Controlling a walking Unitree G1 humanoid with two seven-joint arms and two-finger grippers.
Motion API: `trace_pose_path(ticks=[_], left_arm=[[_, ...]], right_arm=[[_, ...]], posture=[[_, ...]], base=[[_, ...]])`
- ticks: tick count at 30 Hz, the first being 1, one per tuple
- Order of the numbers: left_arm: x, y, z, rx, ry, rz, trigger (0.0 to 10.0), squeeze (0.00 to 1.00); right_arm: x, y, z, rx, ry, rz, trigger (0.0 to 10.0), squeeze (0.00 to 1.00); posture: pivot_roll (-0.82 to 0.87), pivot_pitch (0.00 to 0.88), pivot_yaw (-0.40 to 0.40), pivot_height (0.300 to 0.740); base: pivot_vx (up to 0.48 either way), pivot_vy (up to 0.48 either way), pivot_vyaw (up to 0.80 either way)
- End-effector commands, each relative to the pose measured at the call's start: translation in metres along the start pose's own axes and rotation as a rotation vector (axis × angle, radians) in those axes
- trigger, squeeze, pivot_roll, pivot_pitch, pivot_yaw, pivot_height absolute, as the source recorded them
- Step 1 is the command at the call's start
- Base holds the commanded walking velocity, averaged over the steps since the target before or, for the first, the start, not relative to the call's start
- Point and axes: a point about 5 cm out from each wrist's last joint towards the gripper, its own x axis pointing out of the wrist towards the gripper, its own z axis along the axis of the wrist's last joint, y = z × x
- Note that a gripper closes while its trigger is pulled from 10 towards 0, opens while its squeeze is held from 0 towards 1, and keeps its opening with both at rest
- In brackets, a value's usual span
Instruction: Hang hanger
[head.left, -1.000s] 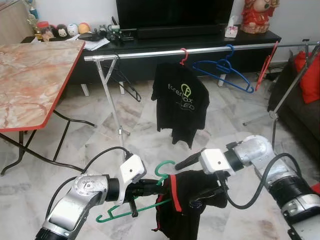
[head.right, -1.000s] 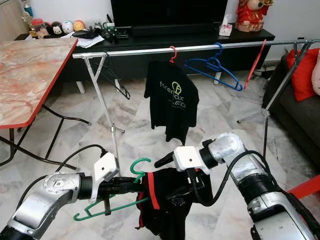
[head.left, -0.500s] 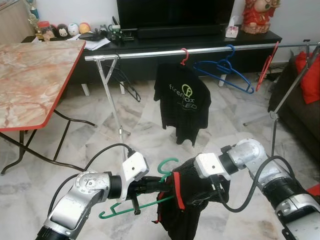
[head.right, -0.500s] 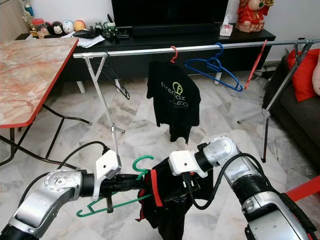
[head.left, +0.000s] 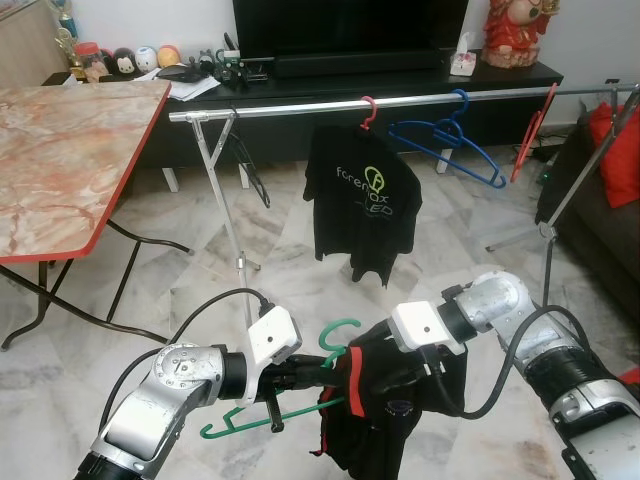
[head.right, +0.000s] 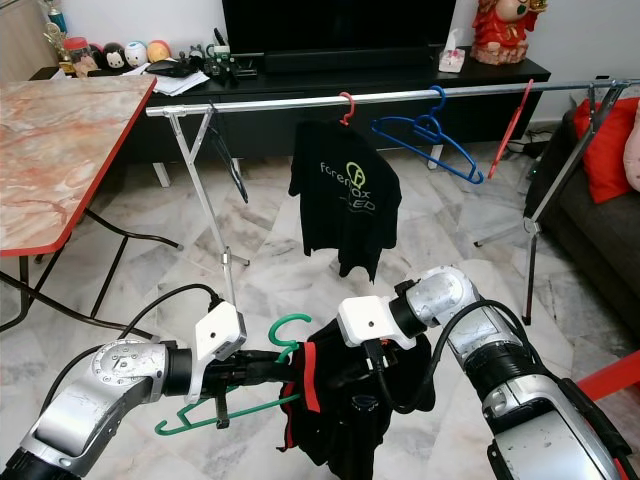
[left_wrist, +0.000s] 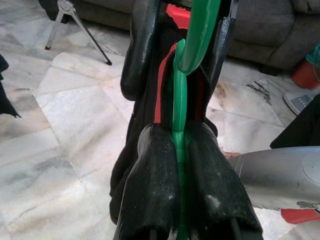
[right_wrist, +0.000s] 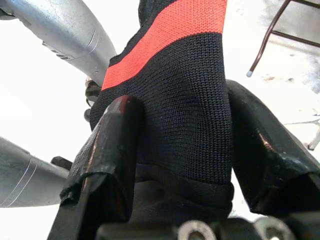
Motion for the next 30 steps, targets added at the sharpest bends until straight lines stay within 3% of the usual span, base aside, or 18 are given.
trace_pose_path(ticks=[1,29,30], left_arm=[[0.0008,0.0009,0.0109,0.038,-0.024,-0.011,10.0,0.0],[0.0027,0.0032,0.0126,0.065,-0.015,-0.007,10.0,0.0],[0.0025,0.0033,0.0126,0.064,-0.015,-0.007,10.0,0.96]], right_arm=[[0.0005,-0.0025,0.0018,-0.019,0.02,0.011,0.0,0.0],[0.0103,0.0033,0.0032,-0.015,-0.006,0.065,0.0,0.0],[0.0104,0.0034,0.0032,-0.015,-0.006,0.066,0.0,0.0]], posture=[[-0.05,0.01,0.005,0.74],[-0.06,0.01,0.006,0.74],[-0.06,0.01,0.006,0.74]], base=[[0.0,0.0,0.0],[0.0,0.0,0.0],[0.0,0.0,0.0]])
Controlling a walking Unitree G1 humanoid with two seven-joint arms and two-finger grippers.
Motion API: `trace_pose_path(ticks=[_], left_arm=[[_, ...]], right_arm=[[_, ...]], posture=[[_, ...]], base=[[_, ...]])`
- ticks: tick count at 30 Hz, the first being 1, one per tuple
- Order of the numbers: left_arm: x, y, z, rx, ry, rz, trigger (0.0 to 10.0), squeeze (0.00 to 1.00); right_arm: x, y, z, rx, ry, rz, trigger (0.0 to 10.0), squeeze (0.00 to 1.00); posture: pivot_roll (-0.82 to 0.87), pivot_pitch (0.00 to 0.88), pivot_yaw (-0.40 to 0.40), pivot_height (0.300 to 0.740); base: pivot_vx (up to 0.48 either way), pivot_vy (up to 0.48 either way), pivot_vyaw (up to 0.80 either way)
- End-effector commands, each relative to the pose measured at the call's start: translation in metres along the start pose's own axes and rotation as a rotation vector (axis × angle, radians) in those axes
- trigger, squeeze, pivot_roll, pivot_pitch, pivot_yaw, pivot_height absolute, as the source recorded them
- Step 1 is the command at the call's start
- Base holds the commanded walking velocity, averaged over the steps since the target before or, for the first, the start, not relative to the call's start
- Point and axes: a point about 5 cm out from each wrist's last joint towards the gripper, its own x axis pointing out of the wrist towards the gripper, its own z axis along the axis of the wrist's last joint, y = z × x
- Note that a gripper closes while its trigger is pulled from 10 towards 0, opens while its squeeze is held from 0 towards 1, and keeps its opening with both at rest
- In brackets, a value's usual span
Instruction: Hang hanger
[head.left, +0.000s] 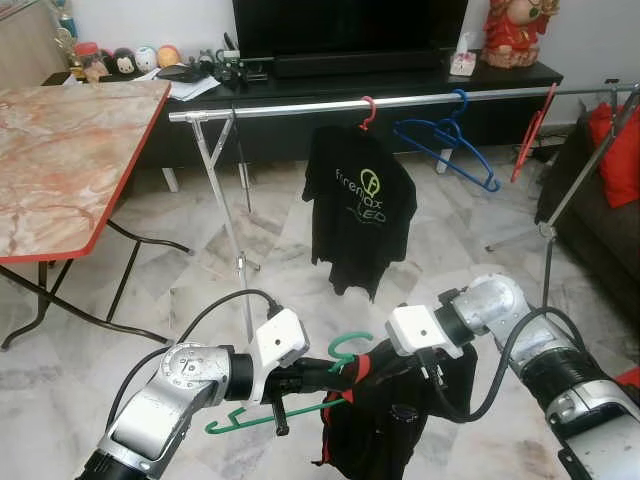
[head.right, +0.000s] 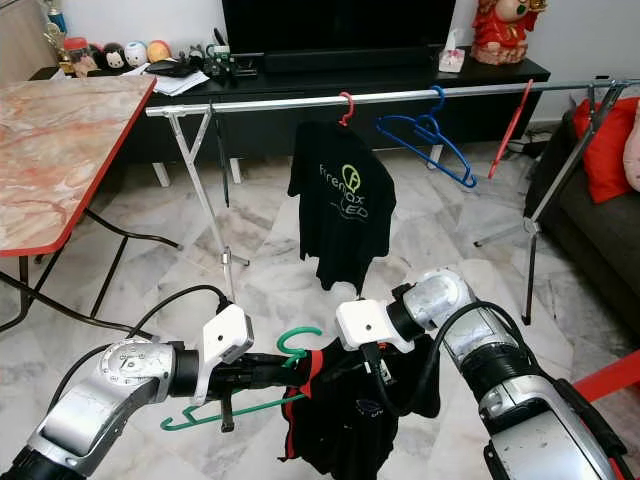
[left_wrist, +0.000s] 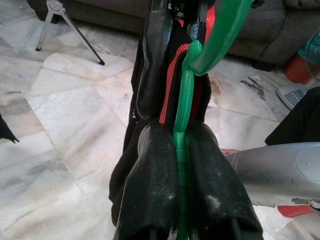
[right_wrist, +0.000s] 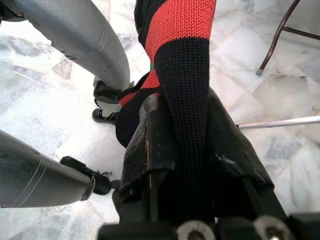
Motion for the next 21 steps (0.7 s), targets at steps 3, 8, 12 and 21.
trace_pose_path(ticks=[3,8,12,21], left_arm=[[-0.003,0.006,0.01,0.047,-0.018,0.017,10.0,1.0],[-0.004,0.007,0.01,0.049,-0.01,0.02,10.0,1.0],[-0.006,0.008,0.01,0.05,-0.007,0.023,10.0,1.0],[-0.02,0.006,0.006,0.055,0.046,0.005,10.0,1.0]], right_arm=[[0.005,0.001,0.004,-0.033,-0.004,0.036,0.0,0.0],[0.007,0.003,0.004,-0.03,-0.004,0.045,0.0,0.0],[0.006,0.004,0.001,-0.028,0.01,0.041,0.0,0.0],[0.007,0.01,-0.019,0.057,0.074,0.004,0.0,0.0]], posture=[[-0.06,0.01,0.006,0.74],[-0.06,0.012,0.003,0.74],[-0.05,0.012,0.003,0.74],[-0.05,0.012,-0.003,0.74]], base=[[0.0,0.0,0.0],[0.0,0.0,0.0],[0.0,0.0,0.0],[0.0,0.0,0.0]])
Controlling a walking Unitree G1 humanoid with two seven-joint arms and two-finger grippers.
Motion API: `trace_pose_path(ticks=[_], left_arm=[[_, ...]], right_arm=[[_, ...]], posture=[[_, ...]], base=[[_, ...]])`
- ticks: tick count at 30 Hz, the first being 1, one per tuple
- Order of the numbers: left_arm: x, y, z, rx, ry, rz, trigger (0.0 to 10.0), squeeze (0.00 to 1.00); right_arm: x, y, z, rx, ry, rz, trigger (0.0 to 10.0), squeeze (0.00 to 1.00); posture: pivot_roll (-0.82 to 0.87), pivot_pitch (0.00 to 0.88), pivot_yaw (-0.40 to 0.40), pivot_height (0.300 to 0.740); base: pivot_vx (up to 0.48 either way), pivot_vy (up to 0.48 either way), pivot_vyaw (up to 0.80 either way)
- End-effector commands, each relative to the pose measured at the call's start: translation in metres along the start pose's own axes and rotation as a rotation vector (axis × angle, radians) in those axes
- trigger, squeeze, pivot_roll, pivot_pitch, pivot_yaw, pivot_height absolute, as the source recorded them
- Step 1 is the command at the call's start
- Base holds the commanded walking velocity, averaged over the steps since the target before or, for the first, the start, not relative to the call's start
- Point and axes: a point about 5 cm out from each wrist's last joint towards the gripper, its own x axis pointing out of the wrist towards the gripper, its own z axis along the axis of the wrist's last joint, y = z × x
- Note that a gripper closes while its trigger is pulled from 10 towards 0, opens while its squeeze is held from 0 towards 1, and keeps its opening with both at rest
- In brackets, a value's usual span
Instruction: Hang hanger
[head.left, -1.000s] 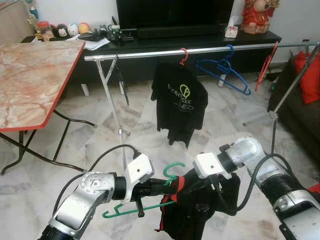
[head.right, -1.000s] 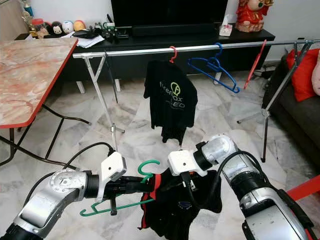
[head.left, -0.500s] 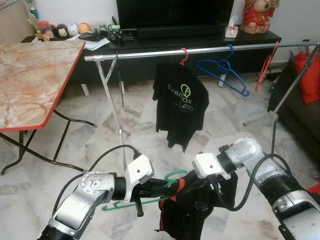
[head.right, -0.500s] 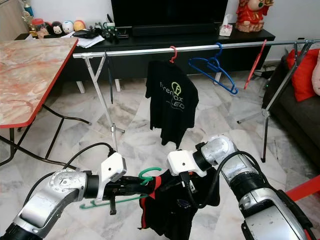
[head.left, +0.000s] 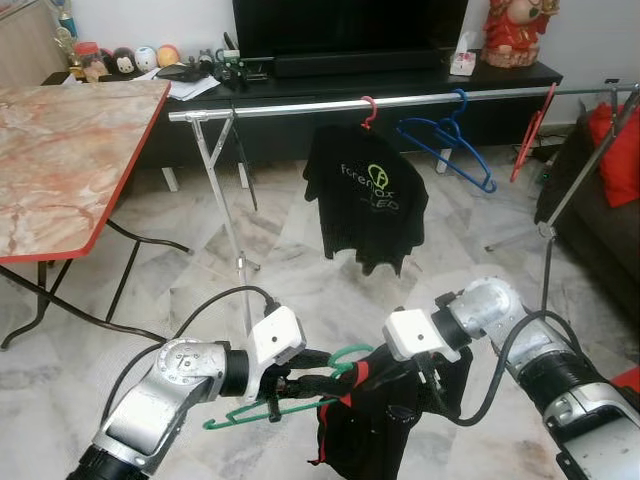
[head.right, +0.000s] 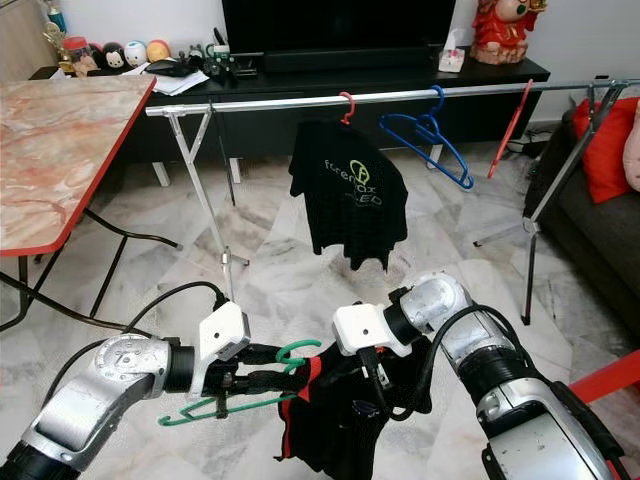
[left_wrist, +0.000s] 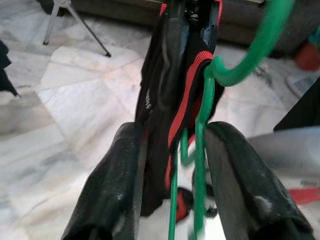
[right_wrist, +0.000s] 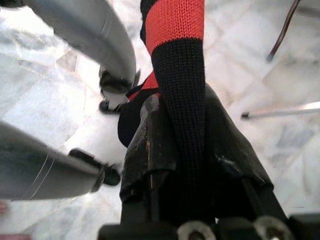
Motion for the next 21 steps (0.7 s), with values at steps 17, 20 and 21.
trace_pose_path(ticks=[17,20,21], left_arm=[[-0.062,0.02,-0.036,-0.127,0.001,0.531,10.0,1.0],[-0.068,0.023,-0.049,-0.166,-0.008,0.701,10.0,1.0],[-0.069,0.024,-0.051,-0.169,-0.007,0.731,10.0,1.0]], right_arm=[[-0.015,-0.014,-0.019,0.072,0.07,-0.33,0.0,0.0],[-0.016,-0.019,-0.015,0.058,0.067,-0.373,0.0,0.0],[-0.016,-0.02,-0.013,0.056,0.056,-0.379,0.0,0.0]], posture=[[-0.04,0.0,0.004,0.74],[-0.04,0.0,0.003,0.74],[-0.04,0.0,0.004,0.74]], base=[[0.0,0.0,0.0],[0.0,0.0,0.0],[0.0,0.0,0.0]])
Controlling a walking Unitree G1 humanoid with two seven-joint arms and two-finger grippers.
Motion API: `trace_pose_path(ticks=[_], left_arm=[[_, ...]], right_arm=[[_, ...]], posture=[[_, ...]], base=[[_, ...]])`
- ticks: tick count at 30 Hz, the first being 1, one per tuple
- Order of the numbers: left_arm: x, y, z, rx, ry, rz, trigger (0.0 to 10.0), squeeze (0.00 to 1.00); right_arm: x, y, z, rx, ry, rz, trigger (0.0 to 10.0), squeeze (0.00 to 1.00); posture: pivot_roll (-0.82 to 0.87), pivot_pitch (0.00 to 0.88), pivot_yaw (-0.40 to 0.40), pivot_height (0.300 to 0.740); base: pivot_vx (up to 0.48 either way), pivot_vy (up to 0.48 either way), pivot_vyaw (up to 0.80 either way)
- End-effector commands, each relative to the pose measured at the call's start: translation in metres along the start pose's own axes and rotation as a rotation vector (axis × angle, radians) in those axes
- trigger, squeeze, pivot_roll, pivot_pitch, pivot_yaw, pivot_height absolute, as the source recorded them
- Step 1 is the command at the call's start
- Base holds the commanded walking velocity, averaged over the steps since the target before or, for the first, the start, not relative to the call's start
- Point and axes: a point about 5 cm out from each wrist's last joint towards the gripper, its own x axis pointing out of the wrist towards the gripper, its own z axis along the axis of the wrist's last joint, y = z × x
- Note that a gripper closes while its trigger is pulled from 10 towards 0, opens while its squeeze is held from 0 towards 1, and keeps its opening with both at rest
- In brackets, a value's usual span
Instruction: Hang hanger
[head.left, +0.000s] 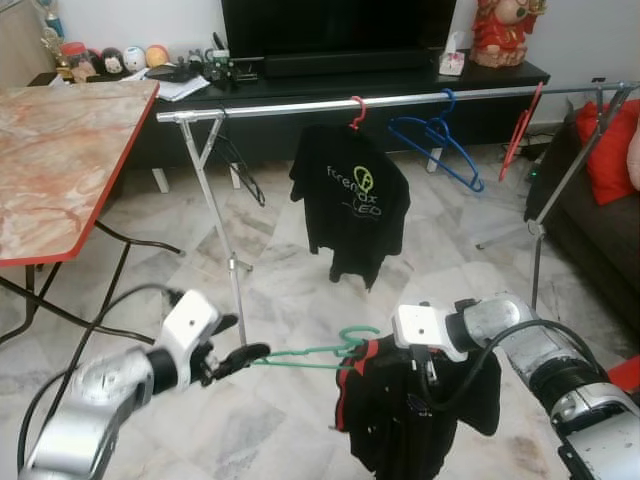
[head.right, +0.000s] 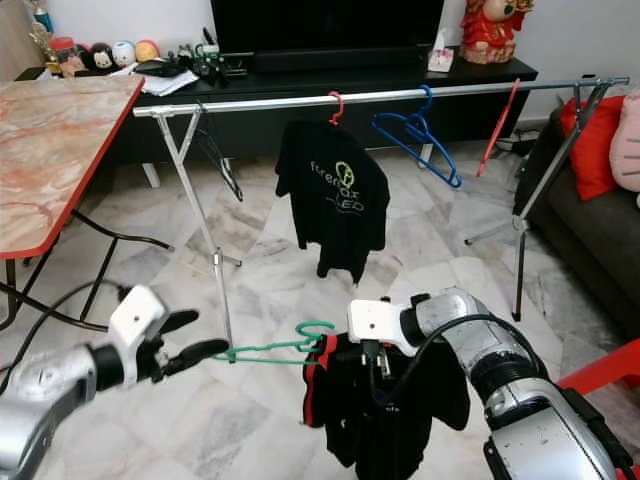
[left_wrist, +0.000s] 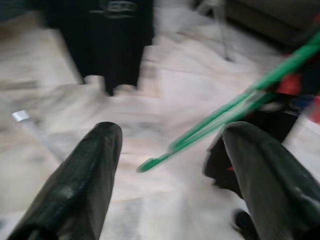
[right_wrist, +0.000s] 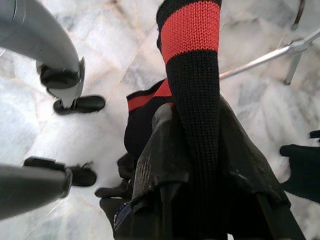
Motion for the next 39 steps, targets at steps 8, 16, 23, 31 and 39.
trace_pose_path(ticks=[8,16,23,31,39], left_arm=[[-0.002,0.0,-0.032,-0.099,0.034,0.156,10.0,0.04],[0.001,-0.006,-0.044,-0.128,0.047,0.152,10.0,0.0],[0.023,-0.024,-0.057,-0.014,0.053,0.108,10.0,0.0],[0.036,-0.03,-0.065,0.086,0.081,0.103,10.0,0.0],[0.039,-0.029,-0.072,0.045,0.074,0.136,10.0,0.0]], right_arm=[[-0.006,-0.028,0.032,-0.087,-0.085,-0.144,0.0,0.0],[-0.008,-0.033,0.043,-0.123,-0.124,-0.154,0.0,0.0],[-0.011,-0.038,0.084,-0.269,-0.23,-0.111,0.0,0.0],[-0.015,-0.035,0.105,-0.339,-0.278,-0.063,0.0,0.0],[-0.019,-0.033,0.111,-0.333,-0.298,-0.06,0.0,0.0]], posture=[[-0.07,0.0,0.019,0.74],[-0.07,0.0,0.02,0.74],[-0.08,0.0,0.027,0.74],[-0.09,0.0,0.021,0.74],[-0.1,0.002,0.021,0.74]], base=[[0.0,0.0,0.0],[0.0,0.0,0.0],[0.0,0.0,0.0],[0.0,0.0,0.0],[0.0,0.0,0.0]])
